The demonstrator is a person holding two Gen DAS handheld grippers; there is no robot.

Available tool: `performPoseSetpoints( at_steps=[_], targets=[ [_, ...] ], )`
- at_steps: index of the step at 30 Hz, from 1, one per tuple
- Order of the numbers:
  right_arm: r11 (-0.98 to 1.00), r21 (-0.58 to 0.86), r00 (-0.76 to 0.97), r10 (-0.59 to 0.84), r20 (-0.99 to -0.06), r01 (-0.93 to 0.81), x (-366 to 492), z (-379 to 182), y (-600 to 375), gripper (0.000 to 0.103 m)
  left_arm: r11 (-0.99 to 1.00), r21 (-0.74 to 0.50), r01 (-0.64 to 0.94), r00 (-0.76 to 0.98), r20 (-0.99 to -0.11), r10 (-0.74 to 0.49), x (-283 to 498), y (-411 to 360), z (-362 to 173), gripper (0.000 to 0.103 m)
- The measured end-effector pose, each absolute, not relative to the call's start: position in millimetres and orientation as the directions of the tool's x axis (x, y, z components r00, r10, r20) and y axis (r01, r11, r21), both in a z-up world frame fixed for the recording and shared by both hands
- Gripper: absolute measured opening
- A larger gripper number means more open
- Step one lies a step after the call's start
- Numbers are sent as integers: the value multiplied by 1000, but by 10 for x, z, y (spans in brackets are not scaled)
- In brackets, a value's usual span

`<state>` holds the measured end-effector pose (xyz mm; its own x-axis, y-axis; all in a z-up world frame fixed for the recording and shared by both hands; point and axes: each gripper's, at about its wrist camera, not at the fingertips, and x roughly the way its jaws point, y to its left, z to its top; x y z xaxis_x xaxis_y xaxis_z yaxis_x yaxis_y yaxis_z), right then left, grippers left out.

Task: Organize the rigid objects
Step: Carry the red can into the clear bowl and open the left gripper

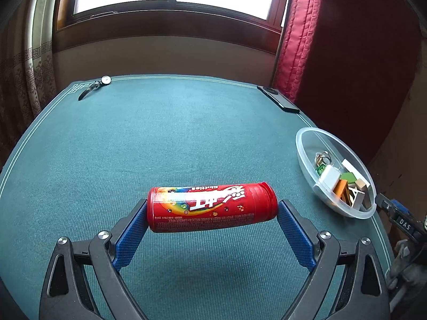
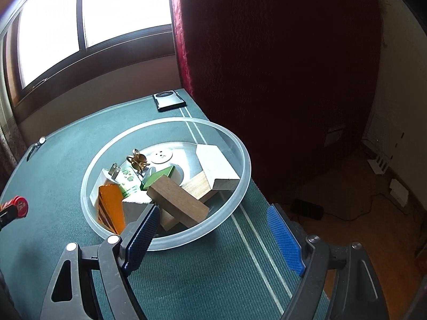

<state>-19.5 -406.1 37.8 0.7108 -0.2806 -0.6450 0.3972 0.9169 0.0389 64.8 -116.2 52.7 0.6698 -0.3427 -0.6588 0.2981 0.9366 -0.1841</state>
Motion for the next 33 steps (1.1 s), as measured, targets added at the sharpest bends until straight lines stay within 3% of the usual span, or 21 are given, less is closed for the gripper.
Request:
performPoseSetpoints(
  at_steps=[7, 33],
  targets=[
    [926, -48, 681, -310, -663, 374, 8, 307, -4089, 91, 932, -170, 319, 668, -657, -349, 616, -1311, 570, 94],
    [857, 191, 743, -280, -607, 479, -492, 235, -4504, 92, 849, -118, 515, 609, -646, -460, 693, -2532, 781, 94]
  ],
)
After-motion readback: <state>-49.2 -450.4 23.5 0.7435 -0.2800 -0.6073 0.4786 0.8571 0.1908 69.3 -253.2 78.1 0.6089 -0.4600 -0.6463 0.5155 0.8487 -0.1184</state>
